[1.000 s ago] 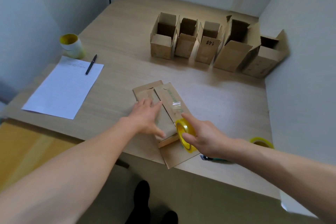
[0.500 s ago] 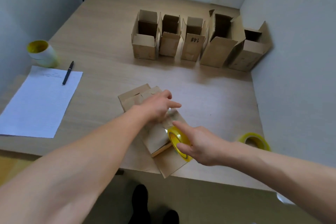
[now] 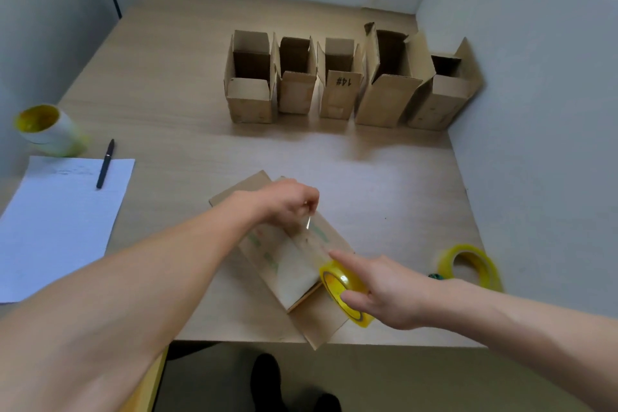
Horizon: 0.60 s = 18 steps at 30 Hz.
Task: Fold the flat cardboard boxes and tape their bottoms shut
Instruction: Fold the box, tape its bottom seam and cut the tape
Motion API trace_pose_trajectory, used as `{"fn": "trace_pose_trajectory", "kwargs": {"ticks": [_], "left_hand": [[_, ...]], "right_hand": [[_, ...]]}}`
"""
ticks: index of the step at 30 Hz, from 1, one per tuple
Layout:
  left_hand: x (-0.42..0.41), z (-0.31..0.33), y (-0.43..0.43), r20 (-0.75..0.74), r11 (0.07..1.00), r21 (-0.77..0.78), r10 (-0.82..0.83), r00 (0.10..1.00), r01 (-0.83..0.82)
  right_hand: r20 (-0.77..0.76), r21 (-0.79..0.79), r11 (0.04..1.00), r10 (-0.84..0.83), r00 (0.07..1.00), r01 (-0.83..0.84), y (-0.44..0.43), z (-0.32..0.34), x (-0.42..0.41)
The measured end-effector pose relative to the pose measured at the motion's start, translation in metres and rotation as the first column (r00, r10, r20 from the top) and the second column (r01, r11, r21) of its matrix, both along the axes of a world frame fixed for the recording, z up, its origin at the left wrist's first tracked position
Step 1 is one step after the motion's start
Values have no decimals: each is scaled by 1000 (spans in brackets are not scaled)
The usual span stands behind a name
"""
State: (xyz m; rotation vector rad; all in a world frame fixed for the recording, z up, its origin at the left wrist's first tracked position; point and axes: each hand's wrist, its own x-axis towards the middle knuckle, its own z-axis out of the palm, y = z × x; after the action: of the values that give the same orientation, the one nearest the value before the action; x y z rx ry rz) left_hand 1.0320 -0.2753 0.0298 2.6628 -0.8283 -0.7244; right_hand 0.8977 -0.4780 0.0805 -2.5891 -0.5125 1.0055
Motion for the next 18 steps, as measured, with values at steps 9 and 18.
{"fn": "trace_pose_trajectory", "kwargs": {"ticks": [9, 18], "left_hand": [[4, 17, 10, -139, 979, -139, 132, 981, -152], [5, 24, 37, -147, 948, -202, 220, 964, -247]], "right_hand": [[-4, -20, 999, -49, 999, 49, 7, 6, 7], [35, -14, 990, -142, 989, 143, 12, 25, 10]]}}
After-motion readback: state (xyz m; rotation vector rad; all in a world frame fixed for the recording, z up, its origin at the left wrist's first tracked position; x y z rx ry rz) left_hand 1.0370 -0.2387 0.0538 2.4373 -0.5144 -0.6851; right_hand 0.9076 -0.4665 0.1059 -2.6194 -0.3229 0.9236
